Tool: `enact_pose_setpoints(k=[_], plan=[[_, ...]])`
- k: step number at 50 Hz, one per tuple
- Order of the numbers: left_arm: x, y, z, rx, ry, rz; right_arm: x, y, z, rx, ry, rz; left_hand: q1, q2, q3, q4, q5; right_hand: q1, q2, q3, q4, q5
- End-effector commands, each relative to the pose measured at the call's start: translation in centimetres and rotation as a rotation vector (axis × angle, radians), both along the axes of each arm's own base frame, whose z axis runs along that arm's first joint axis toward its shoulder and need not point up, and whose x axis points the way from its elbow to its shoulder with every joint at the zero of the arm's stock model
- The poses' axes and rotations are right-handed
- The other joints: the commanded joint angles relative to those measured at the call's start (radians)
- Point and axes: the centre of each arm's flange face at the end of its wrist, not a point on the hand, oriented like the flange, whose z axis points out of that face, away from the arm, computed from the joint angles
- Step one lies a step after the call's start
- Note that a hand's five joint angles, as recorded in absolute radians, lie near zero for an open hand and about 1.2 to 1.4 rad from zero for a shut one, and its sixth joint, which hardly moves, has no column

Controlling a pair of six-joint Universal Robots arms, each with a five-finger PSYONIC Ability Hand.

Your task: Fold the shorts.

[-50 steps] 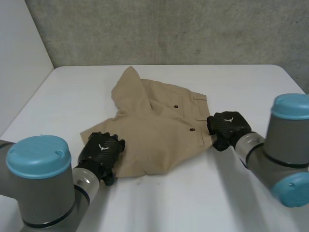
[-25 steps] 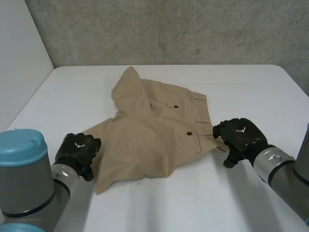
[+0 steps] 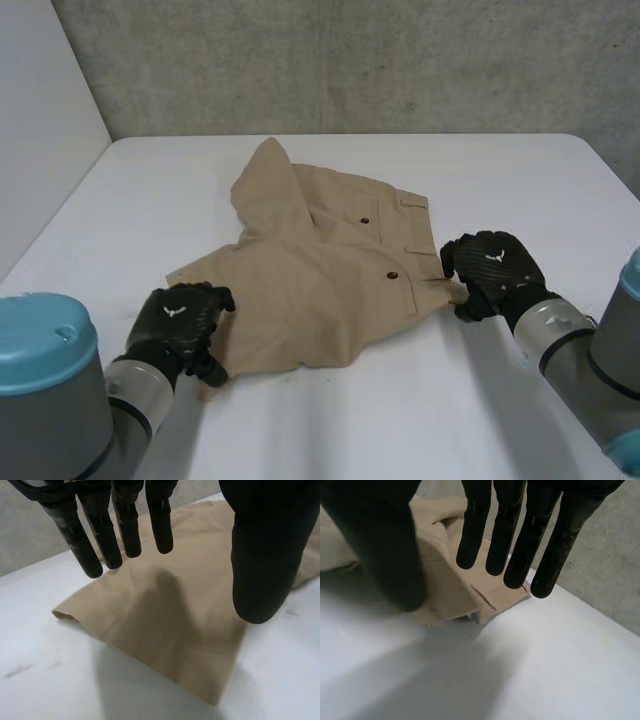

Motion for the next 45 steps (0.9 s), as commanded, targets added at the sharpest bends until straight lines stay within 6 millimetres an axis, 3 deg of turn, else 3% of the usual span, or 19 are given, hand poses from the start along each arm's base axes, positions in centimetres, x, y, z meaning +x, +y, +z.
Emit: enact_pose_setpoints(k=[1, 6, 13, 21, 25, 28, 30, 35, 40, 45], plan=[[-0.9, 0.6, -1.6, 0.034, -0.029, -0.041, 0.3, -0.8, -0.4, 0.096, -0.15, -0.031, -0.003, 0.003, 0.001, 0.013, 0.015, 0.755, 0.643, 0.654, 0.653, 0.676], [-1.3, 0.5, -2.1, 0.017, -0.027, -0.041, 0.3, -0.8, -0.8, 0.121, -0.166, -0.041, 0.002, 0.009, 0.007, 0.018, 0.021, 0.755, 0.643, 0.654, 0.653, 0.676], [-1.6, -1.2, -3.1, -0.042, -0.039, 0.033, 0.3, -0.7, -0.8, 0.123, -0.166, -0.043, 0.084, 0.091, 0.088, 0.1, 0.103, 0.755, 0.643, 0.654, 0.653, 0.676], [-2.0, -2.4, -4.2, -0.035, -0.058, 0.046, 0.4, -0.6, -0.9, 0.125, -0.162, -0.041, 0.472, 0.478, 0.476, 0.487, 0.49, 0.755, 0.643, 0.654, 0.653, 0.676], [-2.0, -2.6, -4.2, -0.041, -0.054, 0.051, 0.4, -0.5, -0.8, 0.123, -0.16, -0.037, 0.879, 0.886, 0.883, 0.895, 0.898, 0.755, 0.643, 0.654, 0.653, 0.676], [-1.9, -2.6, -3.9, -0.048, -0.05, 0.054, 0.5, -0.4, -0.8, 0.116, -0.15, -0.036, 0.93, 0.937, 0.934, 0.946, 0.949, 0.755, 0.643, 0.654, 0.653, 0.676], [-1.8, -2.5, -3.3, -0.062, -0.042, 0.055, 0.7, -0.1, -0.6, 0.104, -0.13, -0.021, 0.93, 0.937, 0.934, 0.946, 0.949, 0.755, 0.643, 0.654, 0.653, 0.676], [-1.2, -1.4, 1.1, -0.172, -0.033, 0.032, 1.4, 0.9, 0.2, 0.06, -0.032, 0.036, 0.93, 0.937, 0.934, 0.946, 0.949, 0.755, 0.643, 0.654, 0.653, 0.676], [-0.3, 0.5, 6.4, -0.331, -0.13, -0.019, 1.5, 2.3, 4.0, -0.058, 0.089, 0.092, 0.93, 0.937, 0.934, 0.946, 0.949, 0.755, 0.643, 0.654, 0.653, 0.676], [0.9, 2.7, 9.0, -0.373, -0.224, -0.06, 1.0, 3.6, 6.7, -0.063, 0.19, 0.118, 0.93, 0.937, 0.934, 0.946, 0.949, 0.755, 0.643, 0.654, 0.653, 0.676]])
